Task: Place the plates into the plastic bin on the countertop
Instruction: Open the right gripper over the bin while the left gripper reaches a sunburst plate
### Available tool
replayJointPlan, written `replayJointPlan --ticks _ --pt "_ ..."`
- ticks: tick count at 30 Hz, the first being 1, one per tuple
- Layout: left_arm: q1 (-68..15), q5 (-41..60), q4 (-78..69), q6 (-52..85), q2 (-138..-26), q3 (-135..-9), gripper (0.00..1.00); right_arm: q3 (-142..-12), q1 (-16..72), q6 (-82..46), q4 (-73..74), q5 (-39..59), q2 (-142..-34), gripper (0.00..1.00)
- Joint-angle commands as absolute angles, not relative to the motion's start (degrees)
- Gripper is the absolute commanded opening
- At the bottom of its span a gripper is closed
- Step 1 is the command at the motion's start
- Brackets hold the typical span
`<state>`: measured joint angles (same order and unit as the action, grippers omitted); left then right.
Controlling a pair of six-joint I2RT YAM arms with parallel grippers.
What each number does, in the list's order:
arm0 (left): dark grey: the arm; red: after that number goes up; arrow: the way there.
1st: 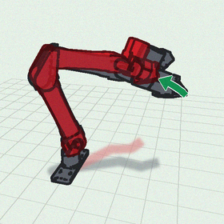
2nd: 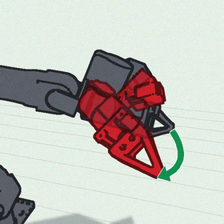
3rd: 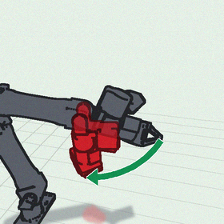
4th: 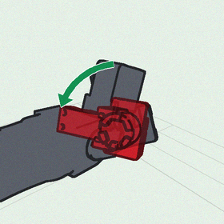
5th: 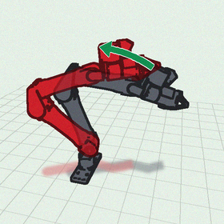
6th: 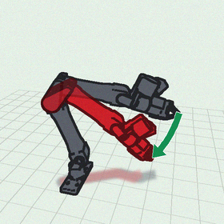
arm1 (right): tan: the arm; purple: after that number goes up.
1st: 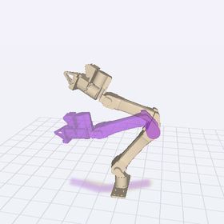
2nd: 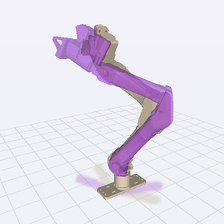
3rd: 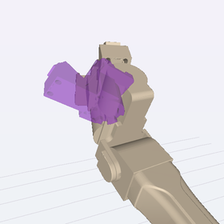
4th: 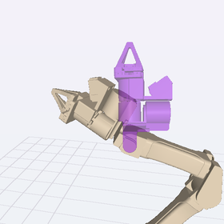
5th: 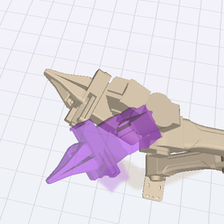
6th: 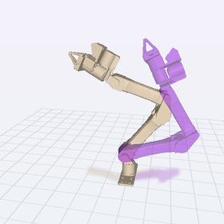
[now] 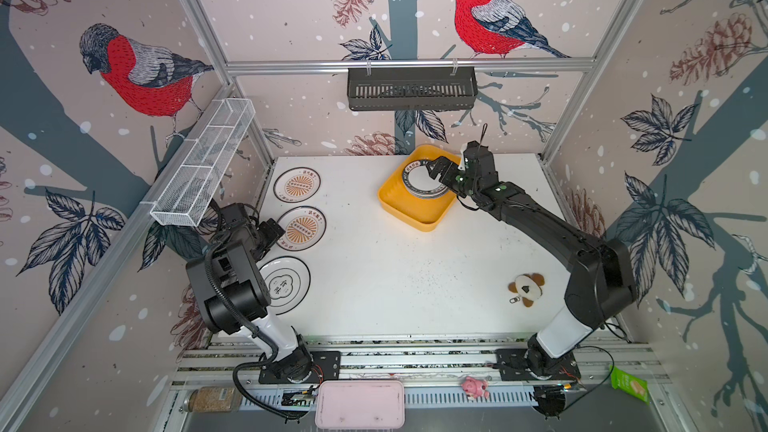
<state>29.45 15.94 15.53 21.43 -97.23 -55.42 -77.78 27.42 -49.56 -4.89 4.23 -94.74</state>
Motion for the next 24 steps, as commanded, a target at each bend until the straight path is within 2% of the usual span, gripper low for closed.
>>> replayJointPlan --ticks 1,12,17,24 --pt "29.54 21.95 12.97 20.13 -98.99 -55.9 0.89 -77.26 27.51 -49.83 -2.72 2.37 -93.82 1.0" --pt "29.3 33.77 6.42 20.63 -102.9 -54.17 0.81 -72.56 26.8 -51.5 -0.27 1.1 -91.79 0.99" --pt "26.49 35.29 6.14 20.35 -103.51 -53.61 0.75 -70.15 25.78 -52.41 1.03 0.97 -90.68 1.0" --pt "21.54 33.75 5.91 21.65 -105.85 -53.45 0.6 -69.34 24.46 -52.93 1.49 1.5 -90.88 1.0"
